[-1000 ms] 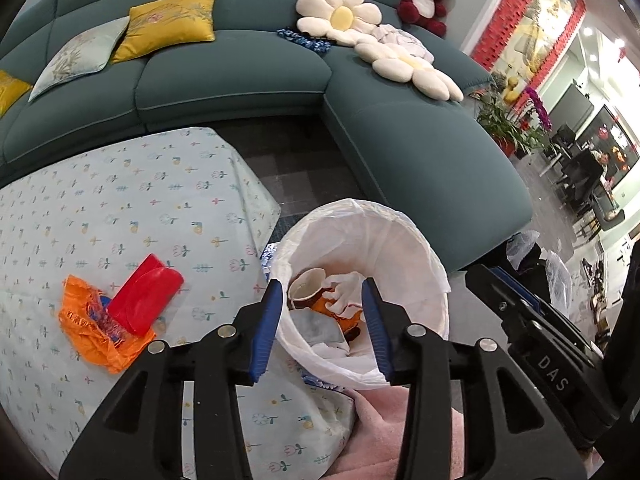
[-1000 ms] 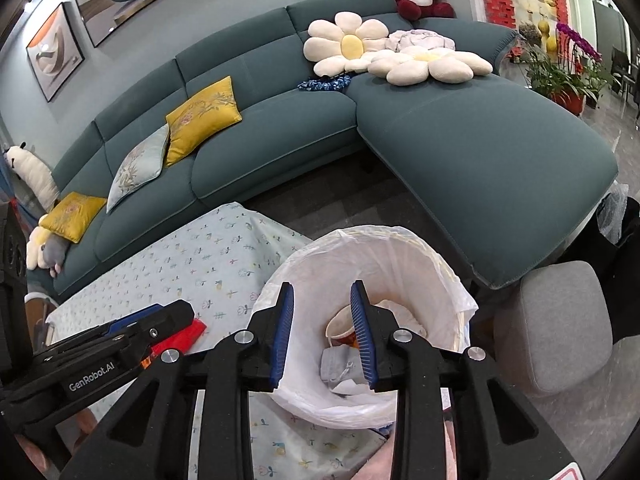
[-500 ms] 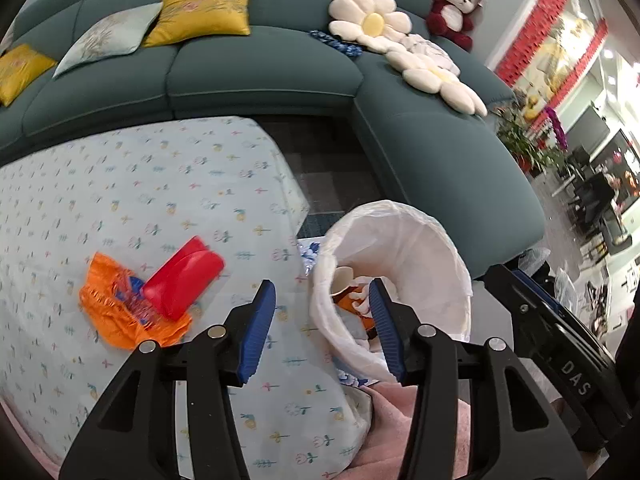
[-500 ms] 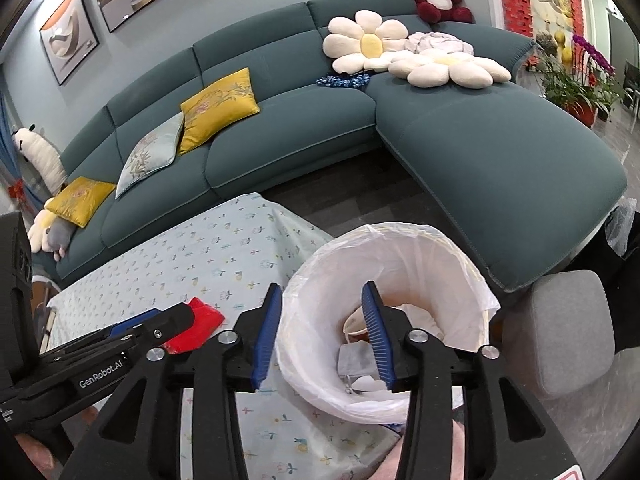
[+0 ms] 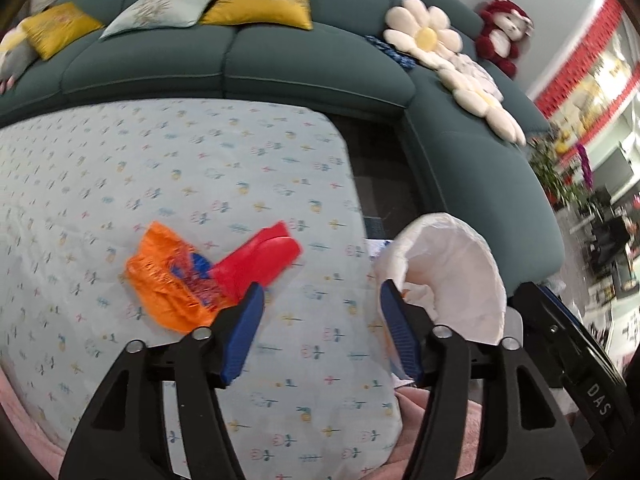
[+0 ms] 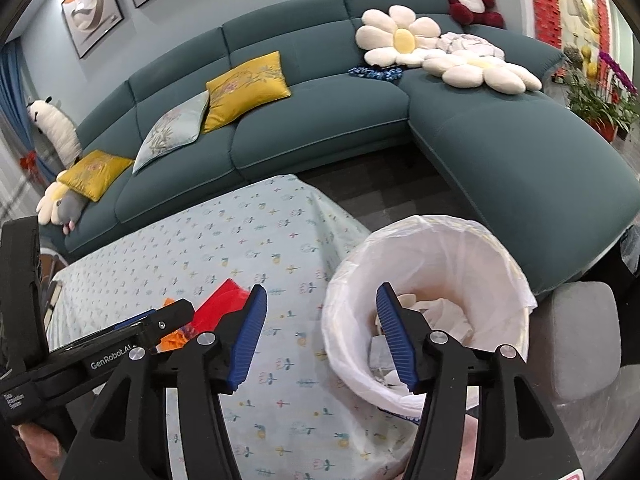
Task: Collect trash
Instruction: 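Move both open grippers back from the bin toward the orange bag and red packet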
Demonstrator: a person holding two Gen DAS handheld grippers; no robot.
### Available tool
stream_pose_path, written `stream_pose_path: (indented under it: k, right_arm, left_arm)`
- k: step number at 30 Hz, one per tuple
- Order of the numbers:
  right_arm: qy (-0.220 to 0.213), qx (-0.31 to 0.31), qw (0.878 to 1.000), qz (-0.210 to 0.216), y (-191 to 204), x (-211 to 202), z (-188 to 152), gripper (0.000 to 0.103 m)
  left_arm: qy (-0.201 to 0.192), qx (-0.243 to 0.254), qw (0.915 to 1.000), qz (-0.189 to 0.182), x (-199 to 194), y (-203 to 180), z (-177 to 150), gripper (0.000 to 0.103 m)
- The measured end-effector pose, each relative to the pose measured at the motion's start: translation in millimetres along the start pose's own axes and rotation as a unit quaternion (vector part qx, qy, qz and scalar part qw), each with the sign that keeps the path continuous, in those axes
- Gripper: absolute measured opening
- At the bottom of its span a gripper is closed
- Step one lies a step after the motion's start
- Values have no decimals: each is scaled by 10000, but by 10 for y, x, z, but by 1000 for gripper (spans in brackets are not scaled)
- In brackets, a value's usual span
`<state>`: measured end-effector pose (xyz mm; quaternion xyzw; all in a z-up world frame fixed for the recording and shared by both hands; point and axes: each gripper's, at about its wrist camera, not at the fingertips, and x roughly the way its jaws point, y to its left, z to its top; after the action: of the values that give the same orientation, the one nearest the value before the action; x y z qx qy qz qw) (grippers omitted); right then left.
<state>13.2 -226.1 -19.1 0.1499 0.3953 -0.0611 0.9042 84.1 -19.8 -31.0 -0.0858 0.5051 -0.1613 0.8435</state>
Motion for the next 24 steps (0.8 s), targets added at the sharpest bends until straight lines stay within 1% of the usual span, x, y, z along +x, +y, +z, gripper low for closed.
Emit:
stream_pose_path:
  k: [6,8,9,10,11,18,24]
  right_arm:
    - [120,-120,9998,83,230,106,-39,61]
    - [157,-167,9997,85,319,143,-68,64]
    - [169,-186,9997,73,357,163,-77,66]
    - [183,-199,9996,68,383,179,-81,66]
    - [225,-219,9995,71,430,213,-92,66]
    - [526,-291,9981,132,677,468,-141,69]
    - [845,-246,9959,204,879,780,-191,70]
  left_arm:
    - [88,-324,9993,188,32,371,-27,63]
    - [132,-402,9988,237,55,474,-40,66]
    - [159,-451,9985,271,67,534,-44,69]
    - [181,-515,9980,307,80,600,-51,72]
    - [197,-569,9976,335,93,656,-56,73]
    - [378,-1004,9929,517,234,1082,-63,77]
    - [592,-1247,9882,666,438,1404,-50,77]
